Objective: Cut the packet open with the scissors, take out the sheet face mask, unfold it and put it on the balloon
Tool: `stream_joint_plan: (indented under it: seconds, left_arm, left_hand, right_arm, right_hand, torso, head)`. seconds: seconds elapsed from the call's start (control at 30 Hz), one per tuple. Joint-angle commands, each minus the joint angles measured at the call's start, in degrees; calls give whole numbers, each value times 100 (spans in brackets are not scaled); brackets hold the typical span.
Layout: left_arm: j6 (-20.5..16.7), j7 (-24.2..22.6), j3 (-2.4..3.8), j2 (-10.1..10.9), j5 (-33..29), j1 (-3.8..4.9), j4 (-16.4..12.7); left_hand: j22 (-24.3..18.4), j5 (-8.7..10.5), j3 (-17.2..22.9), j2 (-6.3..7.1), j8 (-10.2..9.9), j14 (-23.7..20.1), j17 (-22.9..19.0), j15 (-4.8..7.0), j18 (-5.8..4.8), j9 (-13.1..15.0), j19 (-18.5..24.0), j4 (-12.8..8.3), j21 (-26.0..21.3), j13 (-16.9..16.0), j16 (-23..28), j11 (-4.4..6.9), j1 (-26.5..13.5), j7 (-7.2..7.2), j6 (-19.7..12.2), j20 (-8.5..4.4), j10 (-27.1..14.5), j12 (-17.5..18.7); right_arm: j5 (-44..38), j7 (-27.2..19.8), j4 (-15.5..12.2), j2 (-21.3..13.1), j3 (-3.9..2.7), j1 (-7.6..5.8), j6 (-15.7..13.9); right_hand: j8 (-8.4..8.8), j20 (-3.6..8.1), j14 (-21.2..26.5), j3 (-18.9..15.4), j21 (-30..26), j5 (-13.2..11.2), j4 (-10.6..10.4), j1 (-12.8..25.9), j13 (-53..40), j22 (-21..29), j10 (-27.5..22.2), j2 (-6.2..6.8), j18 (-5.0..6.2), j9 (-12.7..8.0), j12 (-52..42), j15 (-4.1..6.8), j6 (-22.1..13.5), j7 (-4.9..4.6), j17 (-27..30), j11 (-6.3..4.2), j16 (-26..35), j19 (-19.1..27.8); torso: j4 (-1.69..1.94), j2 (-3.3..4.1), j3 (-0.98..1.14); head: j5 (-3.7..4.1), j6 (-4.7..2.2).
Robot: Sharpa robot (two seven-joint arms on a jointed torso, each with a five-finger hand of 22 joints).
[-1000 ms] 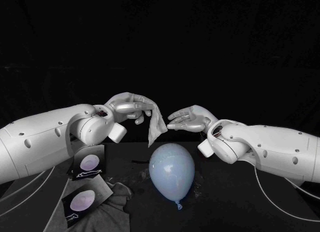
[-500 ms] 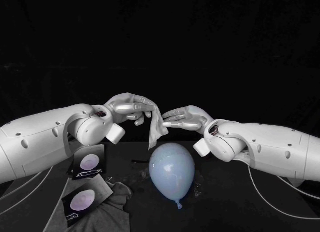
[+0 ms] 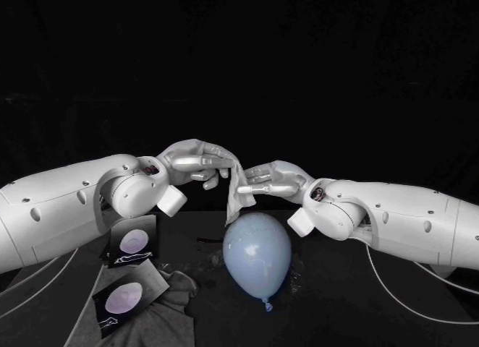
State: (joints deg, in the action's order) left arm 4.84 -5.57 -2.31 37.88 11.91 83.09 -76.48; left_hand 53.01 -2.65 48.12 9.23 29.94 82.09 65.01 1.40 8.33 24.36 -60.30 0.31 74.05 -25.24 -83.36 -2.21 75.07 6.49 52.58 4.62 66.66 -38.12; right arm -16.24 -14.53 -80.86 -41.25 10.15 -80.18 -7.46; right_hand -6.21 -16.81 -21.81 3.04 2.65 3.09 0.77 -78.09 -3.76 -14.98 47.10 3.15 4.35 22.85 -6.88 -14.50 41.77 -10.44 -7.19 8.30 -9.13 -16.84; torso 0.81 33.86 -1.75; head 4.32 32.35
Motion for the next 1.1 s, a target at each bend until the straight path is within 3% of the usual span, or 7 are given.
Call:
stream_joint_plan:
  seconds: [0.03,0.13,0.2,0.3,0.37,0.5,1.1]
  left_arm:
    - [230,-123,9,-12,14,11,-17]
    - [230,-127,9,-10,14,11,-17]
    - [222,-129,9,-8,14,11,-13]
    - [210,-130,9,-6,14,11,-7]
    - [203,-128,9,-3,14,11,-2]
    - [191,-122,9,4,14,11,7]
    - [114,-98,8,33,14,11,44]
  left_hand:
    - [-11,-35,-10,-72,18,-11,-14,0,-32,481,-26,-28,18,-10,-14,8,9,25,22,-9,-43,-27]
    - [-11,-35,-10,-72,18,-11,-14,0,-32,481,-26,-28,18,-10,-14,8,9,25,22,-9,-43,-27]
    - [-11,-35,-10,-72,18,-11,-14,0,-32,481,-26,-28,18,-10,-14,8,9,25,22,-9,-43,-27]
    - [-11,-35,-10,-72,18,-11,-14,0,-32,481,-26,-28,18,-10,-14,8,9,25,22,-9,-43,-27]
    - [-4,-35,-10,-76,17,-12,-13,-1,-34,482,-30,-28,22,-10,-15,7,7,25,20,-9,-46,-28]
    - [-4,-35,-10,-76,17,-12,-13,-1,-34,482,-30,-28,22,-10,-15,7,7,25,20,-9,-46,-28]
    - [1,-34,-10,-81,17,-15,-19,-2,-35,485,-32,-27,25,-10,-15,6,5,27,17,-8,-51,-30]
  right_arm:
    - [44,-119,16,20,-3,1,404]
    - [32,-140,27,25,-3,1,392]
    - [16,-164,20,18,-3,1,350]
    - [2,-218,-2,-3,-3,1,213]
    - [12,-275,-23,-21,-3,1,59]
    - [43,-375,-63,-63,-3,1,-218]
    - [107,-379,-131,-186,-2,1,-494]
  right_hand:
    - [-57,1,-69,-64,-9,-39,22,-51,-4,14,73,-62,-54,16,-30,11,66,6,-17,-6,-52,4]
    - [-106,4,-207,-122,-6,-39,65,-133,-3,36,176,-139,-37,33,-55,0,166,18,-51,-1,-140,-9]
    - [-183,13,-729,-135,4,-38,142,-265,-17,30,427,-250,57,55,-147,134,337,-30,-188,168,-414,-66]
    - [-262,12,-1338,-73,26,-38,238,-429,-32,-28,764,-416,258,63,-272,188,553,8,-337,338,-745,-201]
    - [-316,4,-1680,40,78,-36,294,-534,-31,-165,1083,-579,412,45,-383,332,762,-91,-418,195,-993,-468]
    - [-407,-1,-2143,267,225,-34,380,-633,-22,-480,1478,-704,588,6,-478,502,1069,-65,-575,3,-1399,-1123]
    - [-402,12,-2082,843,247,-35,555,-356,-9,-438,1681,-447,619,-187,-398,546,1257,-141,-788,41,-1915,-1613]
  torso:
    - [5,-7,-1]
    - [8,-3,-4]
    - [5,-2,-5]
    - [4,0,-7]
    - [5,0,-7]
    - [5,-4,-6]
    - [2,1,-5]
  head:
    - [10,-9]
    - [13,-13]
    - [14,-14]
    - [12,-10]
    - [10,-8]
    - [4,-7]
    - [-8,11]
